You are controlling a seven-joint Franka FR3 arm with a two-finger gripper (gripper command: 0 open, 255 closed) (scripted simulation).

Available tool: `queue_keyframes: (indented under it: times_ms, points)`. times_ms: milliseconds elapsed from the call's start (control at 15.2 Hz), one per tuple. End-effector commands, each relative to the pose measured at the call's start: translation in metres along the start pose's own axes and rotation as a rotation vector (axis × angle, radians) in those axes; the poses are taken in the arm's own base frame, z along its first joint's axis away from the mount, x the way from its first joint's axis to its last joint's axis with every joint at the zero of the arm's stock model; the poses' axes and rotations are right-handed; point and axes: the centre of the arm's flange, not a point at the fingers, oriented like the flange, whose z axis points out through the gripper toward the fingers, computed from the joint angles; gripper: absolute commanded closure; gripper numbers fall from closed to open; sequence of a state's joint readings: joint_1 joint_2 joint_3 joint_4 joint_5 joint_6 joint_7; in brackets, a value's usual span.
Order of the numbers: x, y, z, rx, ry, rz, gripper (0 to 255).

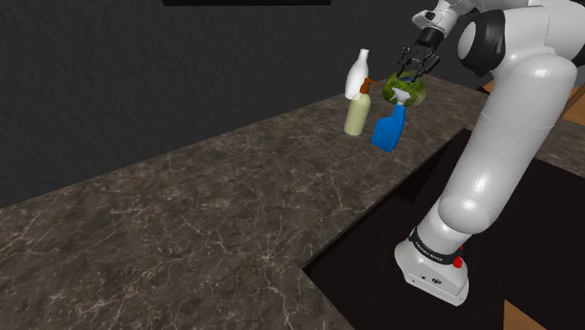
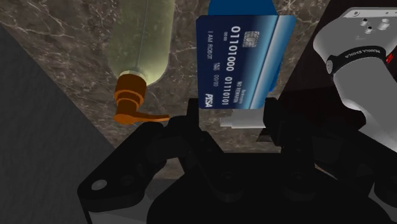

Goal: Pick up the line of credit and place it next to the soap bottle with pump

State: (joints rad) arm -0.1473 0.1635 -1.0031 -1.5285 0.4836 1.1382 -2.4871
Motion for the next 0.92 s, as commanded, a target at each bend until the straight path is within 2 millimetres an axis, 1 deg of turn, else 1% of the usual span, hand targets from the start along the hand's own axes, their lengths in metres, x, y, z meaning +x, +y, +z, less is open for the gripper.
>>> queue_keyframes:
  times_ms: [0,858]
  points:
    - [-0.006,0.000,0.008,0.000,0.000,0.000,255]
    - [-0.044,-0.001,0.066,0.000,0.000,0.000,255]
